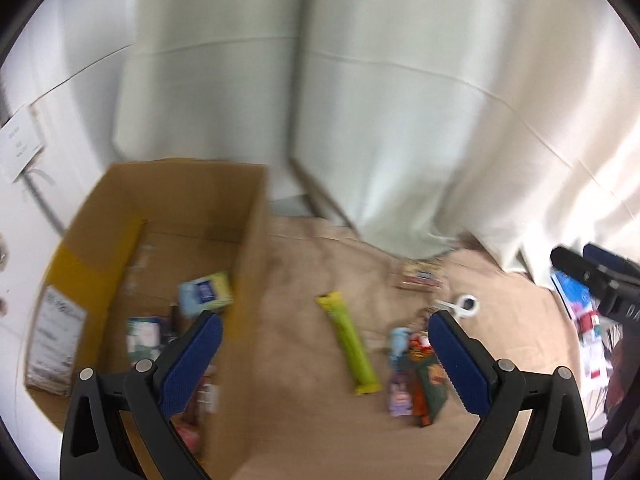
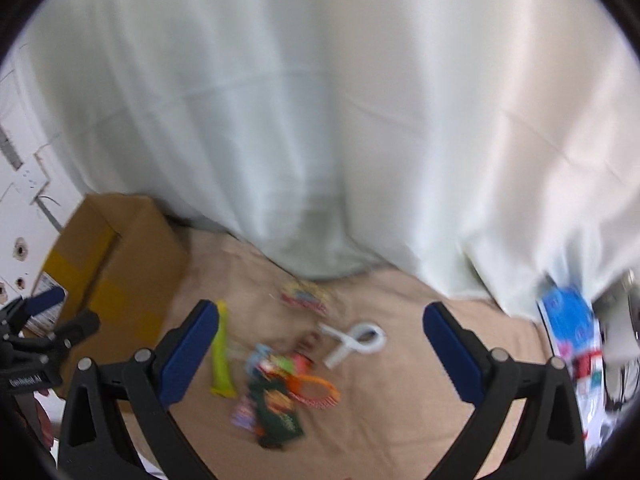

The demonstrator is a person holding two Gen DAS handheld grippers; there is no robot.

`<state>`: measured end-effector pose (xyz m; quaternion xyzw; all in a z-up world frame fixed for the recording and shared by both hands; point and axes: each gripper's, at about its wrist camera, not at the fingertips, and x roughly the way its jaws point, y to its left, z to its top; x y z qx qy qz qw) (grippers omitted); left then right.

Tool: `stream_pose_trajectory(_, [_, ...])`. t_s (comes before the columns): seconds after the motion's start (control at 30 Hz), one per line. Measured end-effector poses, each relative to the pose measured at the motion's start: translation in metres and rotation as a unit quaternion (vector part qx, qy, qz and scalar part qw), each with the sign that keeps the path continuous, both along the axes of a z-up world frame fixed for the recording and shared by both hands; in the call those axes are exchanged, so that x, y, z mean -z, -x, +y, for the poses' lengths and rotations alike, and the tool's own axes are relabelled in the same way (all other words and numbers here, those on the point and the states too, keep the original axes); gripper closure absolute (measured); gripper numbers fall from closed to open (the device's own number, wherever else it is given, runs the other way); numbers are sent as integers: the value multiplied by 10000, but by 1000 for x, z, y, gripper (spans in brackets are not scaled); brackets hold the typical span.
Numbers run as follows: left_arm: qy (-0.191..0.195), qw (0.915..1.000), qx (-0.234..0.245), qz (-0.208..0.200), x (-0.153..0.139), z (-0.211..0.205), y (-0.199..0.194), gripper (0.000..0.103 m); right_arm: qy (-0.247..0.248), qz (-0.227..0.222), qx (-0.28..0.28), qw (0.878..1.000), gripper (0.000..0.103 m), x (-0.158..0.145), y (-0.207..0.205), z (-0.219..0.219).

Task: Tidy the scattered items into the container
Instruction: 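Return both grippers to the remaining items on the table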

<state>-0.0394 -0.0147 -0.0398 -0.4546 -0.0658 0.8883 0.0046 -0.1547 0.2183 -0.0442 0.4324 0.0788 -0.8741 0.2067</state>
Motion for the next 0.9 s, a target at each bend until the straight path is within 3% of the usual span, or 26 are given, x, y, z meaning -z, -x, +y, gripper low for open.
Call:
stream_pose_trajectory(0.2, [-44,9994,264,-217,30,38,8,0,-106,-401,253,9988,0,39,-14,34])
stream_pose_trajectory(0.37, [-61,9985,284,-465,66,48,10,0,-233,-607,119,9978,0,72,-28,43])
stream_pose_trajectory(0.7, [16,9949,20,-1008,134,43,15,0,-203,-982,-430,9940,0,125,-52,23])
stream_pose_trajectory(0.9, [197,9956,-12,-911,151,37,17,0,-192,-1131,-938,9890,1,153,-57,-1])
